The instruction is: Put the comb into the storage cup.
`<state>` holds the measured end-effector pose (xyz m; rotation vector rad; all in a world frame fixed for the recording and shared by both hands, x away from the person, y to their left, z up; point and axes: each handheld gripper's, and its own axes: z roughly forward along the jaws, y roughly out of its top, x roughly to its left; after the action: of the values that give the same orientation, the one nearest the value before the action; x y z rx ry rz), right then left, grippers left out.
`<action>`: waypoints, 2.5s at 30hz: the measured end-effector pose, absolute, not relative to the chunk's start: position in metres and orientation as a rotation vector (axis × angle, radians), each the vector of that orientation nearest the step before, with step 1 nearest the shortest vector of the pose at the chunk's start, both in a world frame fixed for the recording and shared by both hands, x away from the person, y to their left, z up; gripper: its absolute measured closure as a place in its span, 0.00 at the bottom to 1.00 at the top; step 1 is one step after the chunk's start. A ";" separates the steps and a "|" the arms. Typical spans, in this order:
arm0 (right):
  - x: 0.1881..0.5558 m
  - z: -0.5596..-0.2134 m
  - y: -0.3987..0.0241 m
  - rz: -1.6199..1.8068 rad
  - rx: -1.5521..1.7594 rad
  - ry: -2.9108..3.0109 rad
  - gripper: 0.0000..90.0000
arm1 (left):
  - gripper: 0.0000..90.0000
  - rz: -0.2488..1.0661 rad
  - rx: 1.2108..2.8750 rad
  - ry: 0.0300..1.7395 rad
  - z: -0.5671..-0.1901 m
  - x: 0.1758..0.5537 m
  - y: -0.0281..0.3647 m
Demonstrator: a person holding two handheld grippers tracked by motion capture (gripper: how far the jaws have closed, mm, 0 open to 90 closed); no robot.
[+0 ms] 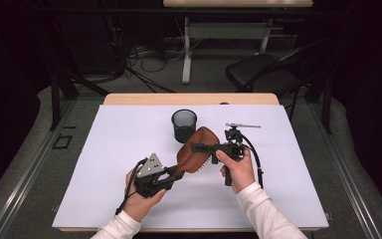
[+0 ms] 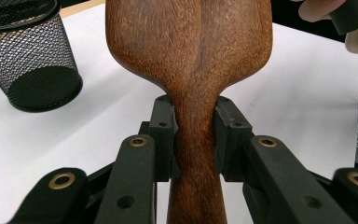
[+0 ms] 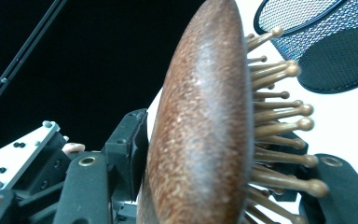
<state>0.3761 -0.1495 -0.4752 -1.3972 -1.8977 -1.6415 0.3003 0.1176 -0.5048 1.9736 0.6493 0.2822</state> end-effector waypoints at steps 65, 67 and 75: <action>0.378 -0.477 -0.155 -1.573 -1.373 -1.802 0.55 | 0.79 0.246 1.975 0.654 -0.510 0.302 0.116; 0.378 -0.477 -0.155 -1.575 -1.373 -1.802 0.55 | 0.78 0.246 1.974 0.653 -0.510 0.302 0.116; 0.378 -0.477 -0.155 -1.578 -1.376 -1.789 0.55 | 0.77 0.253 1.966 0.657 -0.510 0.302 0.117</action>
<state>0.3778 -0.1553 -0.4769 -1.3756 -1.7889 -1.5783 0.3022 0.1166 -0.5101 1.9661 0.6569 0.2535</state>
